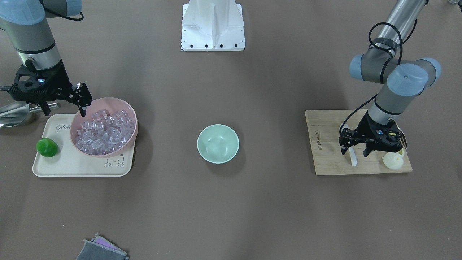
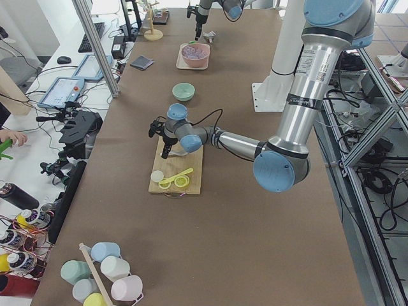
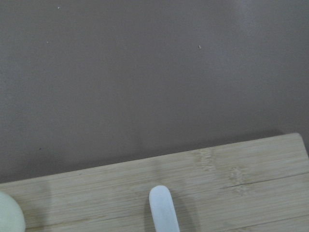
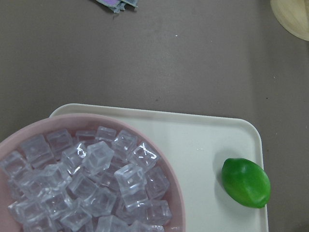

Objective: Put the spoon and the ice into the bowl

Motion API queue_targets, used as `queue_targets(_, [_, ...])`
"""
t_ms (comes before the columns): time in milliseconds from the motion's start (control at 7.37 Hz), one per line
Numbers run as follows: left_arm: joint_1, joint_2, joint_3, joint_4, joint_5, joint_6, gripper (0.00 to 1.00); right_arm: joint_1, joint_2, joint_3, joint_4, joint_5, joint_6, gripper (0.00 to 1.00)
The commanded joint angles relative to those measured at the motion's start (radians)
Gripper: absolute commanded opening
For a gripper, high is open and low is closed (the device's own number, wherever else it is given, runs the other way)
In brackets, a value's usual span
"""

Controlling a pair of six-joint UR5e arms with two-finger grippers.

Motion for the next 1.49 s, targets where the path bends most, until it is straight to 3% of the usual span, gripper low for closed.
queue_targets(0, [0.005,0.001,0.002,-0.009,0.003,-0.006,0.34,-0.003,0.001,-0.001,0.0,-0.002,0.0,0.98])
queue_targets(136, [0.005,0.001,0.002,-0.009,0.003,-0.007,0.2,-0.003,0.001,0.001,0.0,-0.002,0.0,0.99])
queue_targets(407, [0.005,0.006,-0.006,-0.011,0.003,-0.005,0.03,-0.003,0.001,0.01,0.001,-0.002,0.0,0.99])
queue_targets(814, [0.005,0.0,-0.091,0.005,-0.008,-0.095,0.0,-0.003,-0.002,-0.001,0.003,-0.002,-0.003,0.99])
queue_targets(1086, [0.013,-0.032,-0.142,-0.008,0.001,-0.392,0.0,-0.01,0.03,-0.026,0.027,0.001,-0.011,0.99])
queue_targets(1357, [0.06,-0.095,-0.203,-0.002,0.019,-0.601,0.0,-0.018,0.099,-0.115,0.133,0.001,0.004,0.98])
